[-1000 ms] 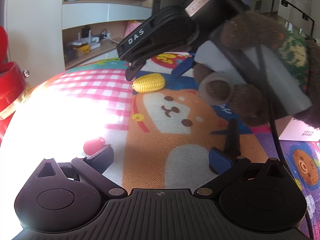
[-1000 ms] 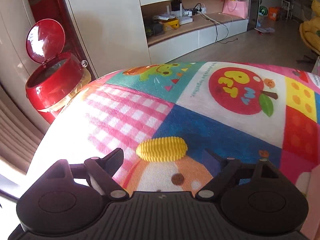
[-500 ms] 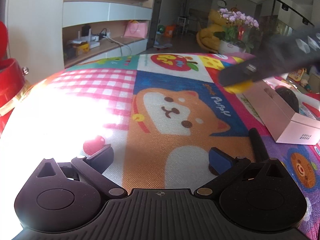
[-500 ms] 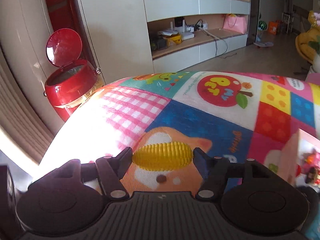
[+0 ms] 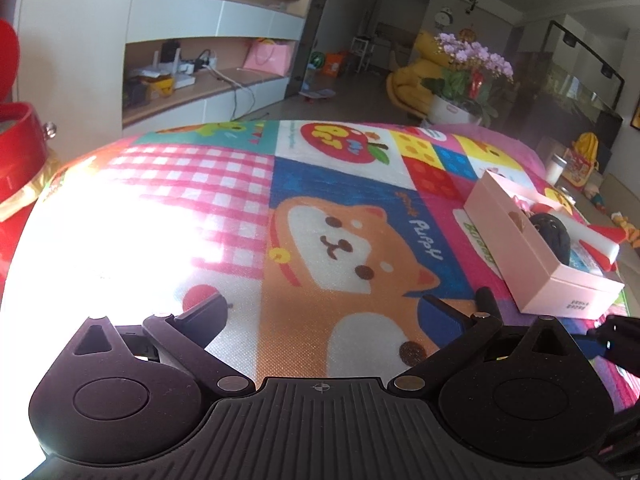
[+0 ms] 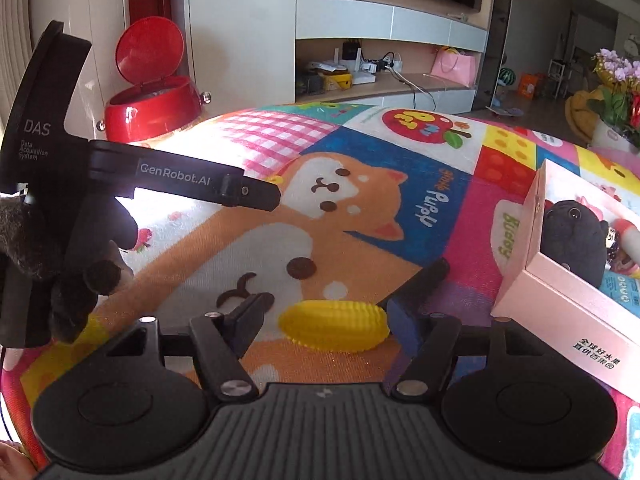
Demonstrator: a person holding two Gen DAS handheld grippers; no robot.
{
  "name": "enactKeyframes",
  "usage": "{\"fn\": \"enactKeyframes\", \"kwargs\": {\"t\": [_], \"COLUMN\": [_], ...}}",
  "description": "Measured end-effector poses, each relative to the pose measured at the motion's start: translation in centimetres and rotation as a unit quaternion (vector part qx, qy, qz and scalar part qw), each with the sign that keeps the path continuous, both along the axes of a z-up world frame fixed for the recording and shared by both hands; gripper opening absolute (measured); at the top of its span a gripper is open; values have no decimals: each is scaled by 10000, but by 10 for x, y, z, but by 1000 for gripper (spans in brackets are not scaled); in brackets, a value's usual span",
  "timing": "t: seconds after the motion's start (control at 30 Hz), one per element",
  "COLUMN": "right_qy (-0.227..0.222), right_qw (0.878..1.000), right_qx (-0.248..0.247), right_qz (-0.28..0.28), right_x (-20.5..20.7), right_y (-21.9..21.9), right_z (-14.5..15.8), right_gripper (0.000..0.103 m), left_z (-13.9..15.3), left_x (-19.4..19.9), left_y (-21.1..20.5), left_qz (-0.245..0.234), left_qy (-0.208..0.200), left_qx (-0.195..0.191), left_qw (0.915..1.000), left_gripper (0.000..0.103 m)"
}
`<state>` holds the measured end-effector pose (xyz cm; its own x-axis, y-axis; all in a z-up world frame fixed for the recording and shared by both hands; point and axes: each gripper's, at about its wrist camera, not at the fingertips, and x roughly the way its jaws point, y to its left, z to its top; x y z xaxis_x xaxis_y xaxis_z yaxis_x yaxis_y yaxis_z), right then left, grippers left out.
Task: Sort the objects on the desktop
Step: 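Grasp the yellow corn toy on the mat with the right gripper, then grasp the black stick with the left gripper while the right gripper holds the corn toy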
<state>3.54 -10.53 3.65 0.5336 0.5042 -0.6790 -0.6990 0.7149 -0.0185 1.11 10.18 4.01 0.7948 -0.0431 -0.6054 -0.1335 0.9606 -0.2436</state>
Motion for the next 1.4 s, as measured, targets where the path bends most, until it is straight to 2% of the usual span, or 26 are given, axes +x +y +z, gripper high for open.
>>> {"fn": "enactKeyframes", "kwargs": {"t": [0.1,0.2,0.3,0.37,0.47,0.6,0.63,0.7,0.77,0.87,0.97,1.0,1.07,1.17,1.27,1.4], "right_qy": [-121,-203,-176,-107,21,33,24,-4,3,-7,108,151,189,271,253,254], "right_qw": [9994,9968,9911,9858,9771,9765,9772,9782,9782,9750,9705,9692,9659,9629,9633,9631], "right_qx": [160,163,186,258,348,421,437,441,425,338,308,412,570,758,729,724], "right_qz": [-290,-750,-1308,-1654,-2098,-2112,-2078,-2028,-2032,-2196,-2391,-2422,-2520,-2574,-2571,-2580], "right_x": [-2,-1,4,7,11,8,8,8,9,10,13,14,15,16,16,16], "right_y": [-18,-42,-69,-84,-103,-109,-108,-104,-101,-99,-101,-105,-112,-119,-118,-118], "right_z": [4,3,1,-1,-8,-10,-10,-12,-15,-26,-36,-35,-35,-36,-37,-37], "right_gripper": [80,82,83,84,85,85,85,85,85,85,85,85,88,89,90,95], "left_z": [5,3,-5,-13,-20,-23,-23,-17,-10,-1,1,0,-4,-13,-21,-22], "left_x": [-12,-17,-18,-18,-14,-9,-9,-7,-3,8,22,27,36,45,50,53], "left_y": [-12,-39,-78,-101,-117,-115,-113,-103,-93,-88,-95,-99,-109,-123,-129,-114], "left_qz": [-465,-1252,-1902,-2096,-2134,-2009,-2034,-2110,-1964,-1596,-1506,-1563,-1744,-1985,-2089,-1811], "left_qy": [1,51,134,183,280,397,406,407,350,213,238,265,374,419,476,435], "left_qx": [10,8,390,817,1172,1317,1260,860,532,440,643,691,776,1069,1396,1746], "left_qw": [9989,9921,9809,9742,9695,9699,9701,9728,9785,9860,9862,9849,9809,9734,9668,9669], "left_gripper": [103,103,103,103,103,103,103,103,103,103,100,88,74,71,70,76]}}
